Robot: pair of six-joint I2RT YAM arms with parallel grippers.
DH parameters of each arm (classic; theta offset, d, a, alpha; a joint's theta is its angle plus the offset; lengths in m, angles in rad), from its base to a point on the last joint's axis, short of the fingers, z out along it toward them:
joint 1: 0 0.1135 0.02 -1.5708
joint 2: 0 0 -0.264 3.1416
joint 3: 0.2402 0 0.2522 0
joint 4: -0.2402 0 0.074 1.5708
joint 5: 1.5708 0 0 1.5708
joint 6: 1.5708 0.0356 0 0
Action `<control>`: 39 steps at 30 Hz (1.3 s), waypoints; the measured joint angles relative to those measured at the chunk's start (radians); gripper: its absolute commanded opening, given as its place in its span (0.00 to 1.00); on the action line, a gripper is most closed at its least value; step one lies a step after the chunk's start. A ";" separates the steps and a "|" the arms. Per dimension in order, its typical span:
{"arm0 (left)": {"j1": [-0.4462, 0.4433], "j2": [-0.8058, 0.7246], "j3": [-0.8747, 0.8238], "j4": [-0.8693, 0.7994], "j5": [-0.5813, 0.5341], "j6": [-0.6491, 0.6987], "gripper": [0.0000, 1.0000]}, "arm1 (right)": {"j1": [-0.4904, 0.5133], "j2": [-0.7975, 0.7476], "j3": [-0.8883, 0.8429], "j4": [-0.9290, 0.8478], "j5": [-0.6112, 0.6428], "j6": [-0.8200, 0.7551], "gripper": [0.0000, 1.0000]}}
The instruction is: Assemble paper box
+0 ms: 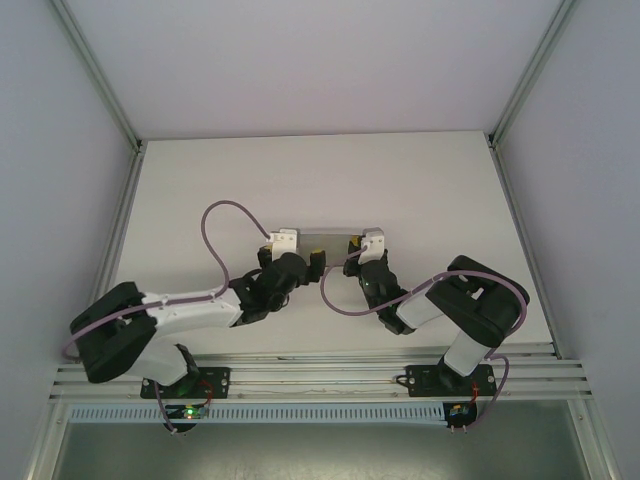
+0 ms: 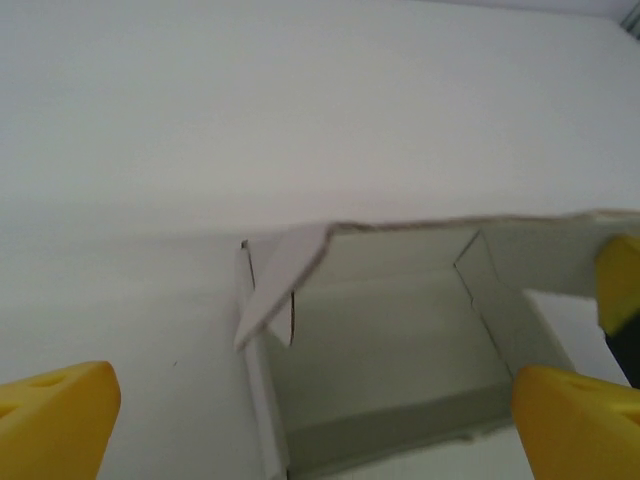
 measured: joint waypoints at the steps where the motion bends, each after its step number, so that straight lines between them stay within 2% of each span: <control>1: -0.013 -0.028 0.021 -0.066 -0.004 0.000 1.00 | 0.000 0.000 -0.001 0.000 0.000 0.000 0.00; 5: -0.034 -0.144 0.148 -0.317 -0.008 -0.020 1.00 | 0.000 0.000 -0.002 0.001 -0.001 0.000 0.00; 9: -0.008 -0.183 0.288 -0.498 -0.005 -0.089 1.00 | 0.000 0.015 -0.009 0.031 -0.003 0.000 0.00; 11: 0.057 -0.174 0.328 -0.544 0.039 -0.119 1.00 | 0.000 0.029 -0.019 0.064 -0.005 0.000 0.00; 13: 0.164 -0.143 0.344 -0.558 0.117 -0.145 1.00 | 0.000 0.042 -0.034 0.096 -0.012 -0.001 0.00; 16: 0.295 -0.063 0.340 -0.532 0.261 -0.183 1.00 | 0.000 0.055 -0.039 0.123 -0.023 -0.002 0.00; 18: 0.338 0.001 0.330 -0.471 0.354 -0.216 1.00 | 0.000 0.063 -0.040 0.136 -0.031 -0.005 0.00; 23: 0.379 0.157 0.327 -0.349 0.544 -0.296 1.00 | 0.000 0.069 -0.050 0.154 -0.038 -0.008 0.00; 26: 0.384 0.216 0.305 -0.264 0.629 -0.338 0.93 | 0.005 0.068 -0.057 0.155 -0.038 -0.007 0.00; 28: 0.386 0.235 0.269 -0.197 0.673 -0.369 0.84 | 0.007 0.059 -0.057 0.135 -0.037 -0.007 0.00; 30: 0.387 0.257 0.236 -0.132 0.711 -0.394 0.81 | 0.009 0.048 -0.057 0.109 -0.031 -0.006 0.01; 33: 0.388 0.294 0.207 -0.057 0.756 -0.426 0.79 | 0.013 0.034 -0.063 0.063 -0.018 0.000 0.07; 37: 0.388 0.321 0.199 0.008 0.776 -0.443 0.74 | 0.014 0.000 -0.076 -0.003 -0.017 0.007 0.11; 39: 0.388 0.328 0.195 0.020 0.779 -0.443 0.73 | 0.021 -0.025 -0.087 -0.049 -0.028 0.012 0.21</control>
